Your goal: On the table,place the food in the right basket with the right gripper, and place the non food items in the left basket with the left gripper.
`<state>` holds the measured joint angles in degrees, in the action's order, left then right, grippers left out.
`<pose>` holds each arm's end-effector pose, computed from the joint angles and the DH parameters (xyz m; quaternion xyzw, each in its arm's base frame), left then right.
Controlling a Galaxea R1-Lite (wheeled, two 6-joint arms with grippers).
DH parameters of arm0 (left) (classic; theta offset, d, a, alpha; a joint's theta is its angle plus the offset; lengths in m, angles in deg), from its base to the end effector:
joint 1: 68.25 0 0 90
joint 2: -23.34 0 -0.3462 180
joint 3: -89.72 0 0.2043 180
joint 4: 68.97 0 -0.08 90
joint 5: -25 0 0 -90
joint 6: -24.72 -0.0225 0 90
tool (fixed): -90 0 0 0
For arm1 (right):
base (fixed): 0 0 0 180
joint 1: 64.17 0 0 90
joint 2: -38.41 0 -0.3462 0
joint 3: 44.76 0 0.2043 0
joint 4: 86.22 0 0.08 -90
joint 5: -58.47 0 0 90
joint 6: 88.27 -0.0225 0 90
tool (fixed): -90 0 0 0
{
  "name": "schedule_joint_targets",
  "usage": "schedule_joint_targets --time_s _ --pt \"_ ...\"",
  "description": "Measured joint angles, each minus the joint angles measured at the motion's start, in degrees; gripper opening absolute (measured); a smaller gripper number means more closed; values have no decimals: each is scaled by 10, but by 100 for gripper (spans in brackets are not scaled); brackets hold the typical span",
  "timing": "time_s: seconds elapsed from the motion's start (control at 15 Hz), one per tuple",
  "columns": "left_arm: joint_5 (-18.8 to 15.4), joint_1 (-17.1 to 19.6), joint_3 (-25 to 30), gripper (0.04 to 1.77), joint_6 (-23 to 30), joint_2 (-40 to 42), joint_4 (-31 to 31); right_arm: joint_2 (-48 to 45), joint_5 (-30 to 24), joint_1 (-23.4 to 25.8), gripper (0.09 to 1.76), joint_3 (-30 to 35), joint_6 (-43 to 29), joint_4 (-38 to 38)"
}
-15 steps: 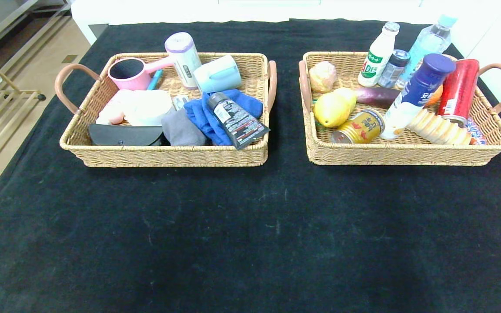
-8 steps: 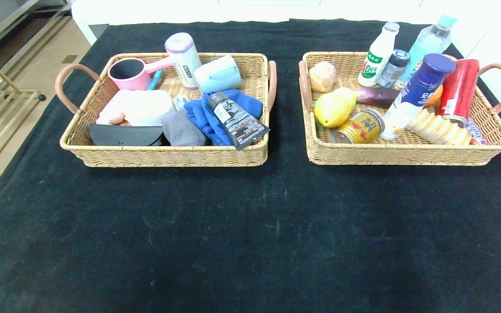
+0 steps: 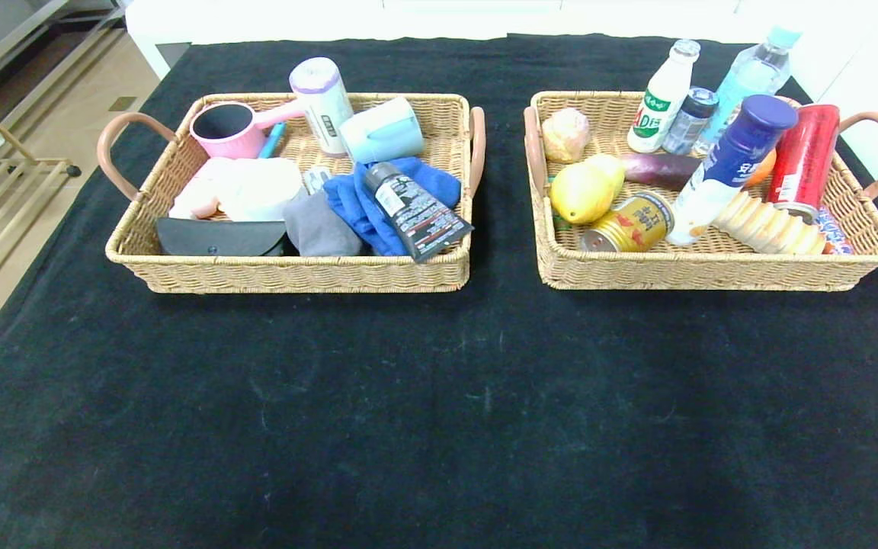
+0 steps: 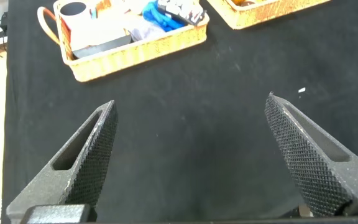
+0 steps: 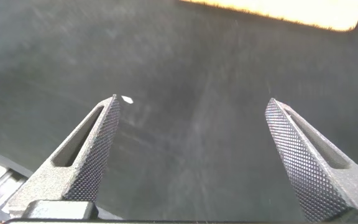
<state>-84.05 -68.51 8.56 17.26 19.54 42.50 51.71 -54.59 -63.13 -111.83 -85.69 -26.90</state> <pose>-0.2007 -0.0064 0.2378 0.0765 -0.0867 -0.1619 0.9800 -0.1158 0.0109 0.2347 -0.0120 0.0430 0.1918 0.9804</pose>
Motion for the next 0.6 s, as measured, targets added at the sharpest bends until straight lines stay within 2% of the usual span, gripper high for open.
schedule_joint_targets --time_s 0.33,0.53,0.6 --pt "-10 0 37 172 0 36 -24 -60 21 -18 171 87 0 -19" --pt "-7 0 78 172 0 38 -4 -104 32 -14 171 144 0 -71" --pt "-4 0 100 172 1 39 15 -114 54 -13 171 167 -1 -93"
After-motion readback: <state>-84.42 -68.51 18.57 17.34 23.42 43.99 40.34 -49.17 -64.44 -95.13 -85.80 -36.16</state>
